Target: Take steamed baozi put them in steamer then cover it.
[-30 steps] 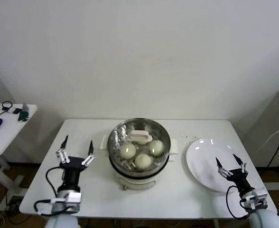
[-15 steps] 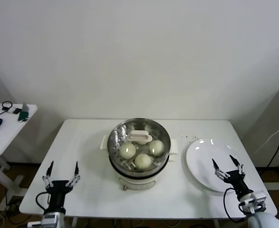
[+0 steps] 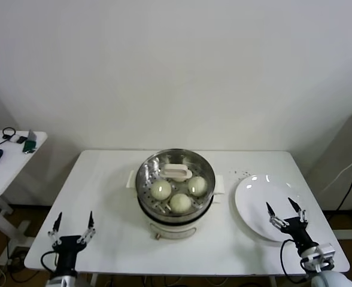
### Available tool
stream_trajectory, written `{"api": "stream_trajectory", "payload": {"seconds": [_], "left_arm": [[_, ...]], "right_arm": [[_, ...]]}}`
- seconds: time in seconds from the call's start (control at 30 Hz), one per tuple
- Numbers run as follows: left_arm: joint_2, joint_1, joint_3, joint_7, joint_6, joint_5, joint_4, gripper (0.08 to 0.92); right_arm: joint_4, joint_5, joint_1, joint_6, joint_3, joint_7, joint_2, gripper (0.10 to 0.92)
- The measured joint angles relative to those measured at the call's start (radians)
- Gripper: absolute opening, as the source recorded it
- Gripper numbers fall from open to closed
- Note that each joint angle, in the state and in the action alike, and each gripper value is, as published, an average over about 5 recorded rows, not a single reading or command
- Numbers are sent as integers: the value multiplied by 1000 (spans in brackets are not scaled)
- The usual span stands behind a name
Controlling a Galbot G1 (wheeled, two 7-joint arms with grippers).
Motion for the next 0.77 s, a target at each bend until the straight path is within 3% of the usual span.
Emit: {"api": "stream_trajectory", "payload": {"seconds": [0.77], "left_arm": [[0, -2, 20, 13, -12, 4, 13, 823]], "right_arm": [[3, -15, -3, 7, 1, 1, 11, 823]]}}
